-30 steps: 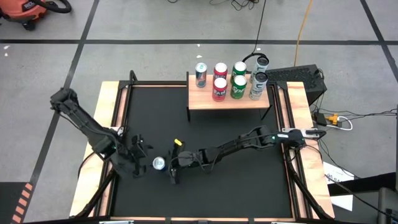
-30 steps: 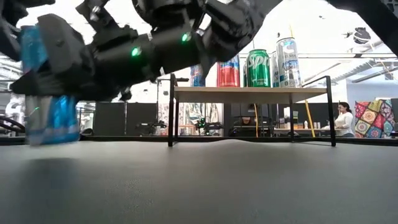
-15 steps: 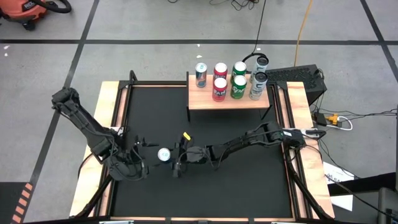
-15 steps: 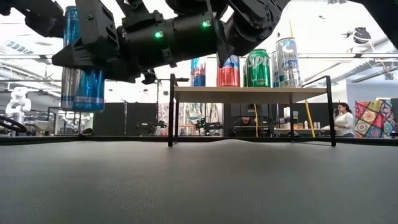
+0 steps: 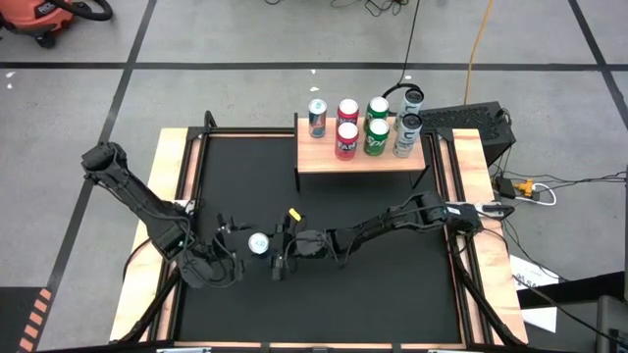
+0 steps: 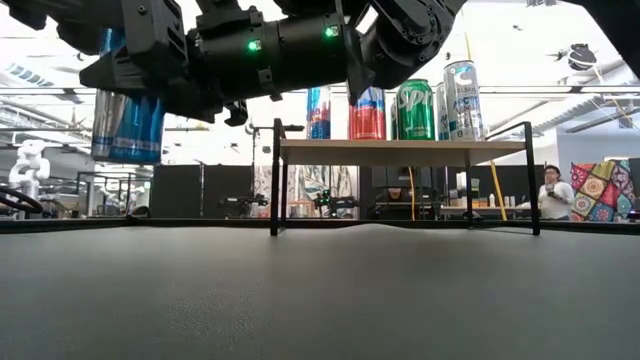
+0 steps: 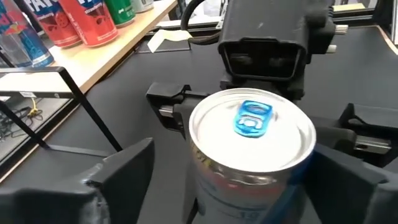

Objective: Place canned beverage on shelf
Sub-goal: Put the blue soda can on the shelf

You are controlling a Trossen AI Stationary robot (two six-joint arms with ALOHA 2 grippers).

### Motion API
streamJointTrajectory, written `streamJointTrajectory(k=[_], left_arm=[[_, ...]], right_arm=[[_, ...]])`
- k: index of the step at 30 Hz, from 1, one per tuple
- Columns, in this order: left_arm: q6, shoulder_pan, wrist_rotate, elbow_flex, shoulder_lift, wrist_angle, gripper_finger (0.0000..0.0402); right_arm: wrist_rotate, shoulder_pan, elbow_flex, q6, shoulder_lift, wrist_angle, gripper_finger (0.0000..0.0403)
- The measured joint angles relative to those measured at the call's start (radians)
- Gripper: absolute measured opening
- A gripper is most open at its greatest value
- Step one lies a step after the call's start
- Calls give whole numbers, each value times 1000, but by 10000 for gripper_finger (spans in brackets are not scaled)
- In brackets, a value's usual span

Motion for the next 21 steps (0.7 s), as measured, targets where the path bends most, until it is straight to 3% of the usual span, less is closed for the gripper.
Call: streamJointTrajectory(k=[11,21], left_arm=[[29,18,2,-1,-7,0,204],[283,164,37,27,-149,36,211]], right_arm=[[6,-10,3,19,-7,-65,243],[70,-5,0,105,-268,-791,295]])
